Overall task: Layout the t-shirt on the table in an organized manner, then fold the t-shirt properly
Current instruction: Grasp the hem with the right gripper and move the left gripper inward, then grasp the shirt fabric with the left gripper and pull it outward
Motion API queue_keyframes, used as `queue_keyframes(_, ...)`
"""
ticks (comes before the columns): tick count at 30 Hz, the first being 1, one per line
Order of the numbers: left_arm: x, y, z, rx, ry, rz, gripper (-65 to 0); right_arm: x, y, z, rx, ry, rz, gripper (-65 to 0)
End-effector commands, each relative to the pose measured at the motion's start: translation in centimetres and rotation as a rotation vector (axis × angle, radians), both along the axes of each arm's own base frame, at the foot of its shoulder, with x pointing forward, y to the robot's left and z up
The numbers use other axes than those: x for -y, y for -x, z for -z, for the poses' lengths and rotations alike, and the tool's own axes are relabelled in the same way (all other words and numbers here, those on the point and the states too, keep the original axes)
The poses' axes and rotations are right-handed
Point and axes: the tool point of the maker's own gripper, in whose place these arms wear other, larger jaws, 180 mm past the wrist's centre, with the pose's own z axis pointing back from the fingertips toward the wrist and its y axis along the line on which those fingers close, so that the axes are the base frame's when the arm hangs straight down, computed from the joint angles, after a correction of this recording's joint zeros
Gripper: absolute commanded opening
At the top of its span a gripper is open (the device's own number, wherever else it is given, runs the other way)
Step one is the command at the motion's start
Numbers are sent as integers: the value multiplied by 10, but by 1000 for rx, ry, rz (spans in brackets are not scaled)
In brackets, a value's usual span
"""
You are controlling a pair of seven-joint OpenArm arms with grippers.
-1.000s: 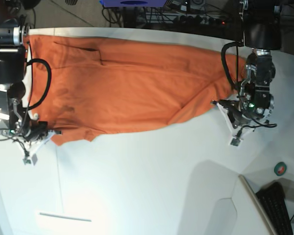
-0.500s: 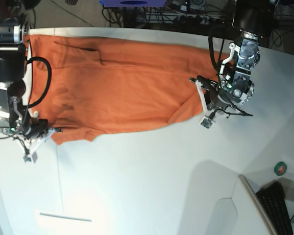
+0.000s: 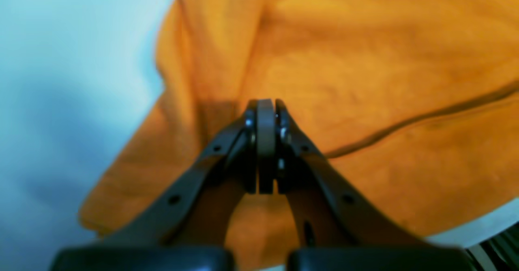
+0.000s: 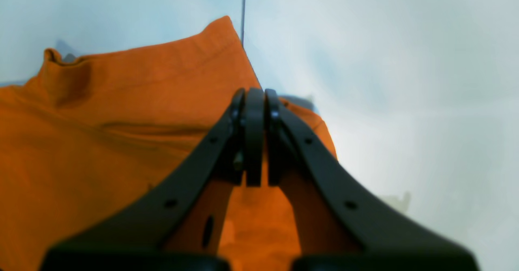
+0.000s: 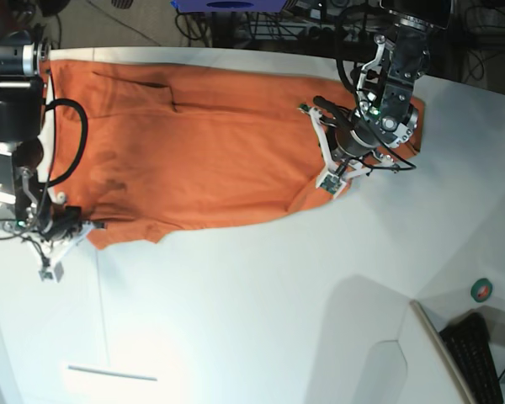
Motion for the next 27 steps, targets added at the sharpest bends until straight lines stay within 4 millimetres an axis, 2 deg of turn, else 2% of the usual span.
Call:
queue_keyframes(1,1,-5,-7,29,1,7,-650,6,-17,-18,59,5,6,-650)
queue_keyframes(4,-5,-7,-21,70,0,-3,-650,6,-17,-18,59,5,6,-650)
queue_keyframes(6,-22,-10,-41,127,-10,-49,-650,6,-17,-18,58,6,6,-650)
queue_keyframes(9,-59,-16,-68,205,-44,-145,-650,6,-15,-15,52,6,6,-650)
queue_keyframes(11,-79,-19,-67,207,-67,-196,-650,6,-14,-15,50,7,4,-650)
queue_keyframes(14,-86,-19,-45,144,-75,-216,-650,5,-14,-14,49,7,2,-650)
queue_keyframes(17,-61,-14,-24,83,-57,-144,-650,5,-14,-14,49,7,2,-650)
queue_keyframes(20,-38,-8,-14,52,-35,-90,-650,5,-14,-14,49,7,2,-650)
queue_keyframes(24,-22,3,2,0,-20,-59,-650,6,-13,-14,49,6,6,-650)
queue_keyframes(27,-18,4,8,-14,-10,-64,-650,7,-12,-13,46,8,6,-650)
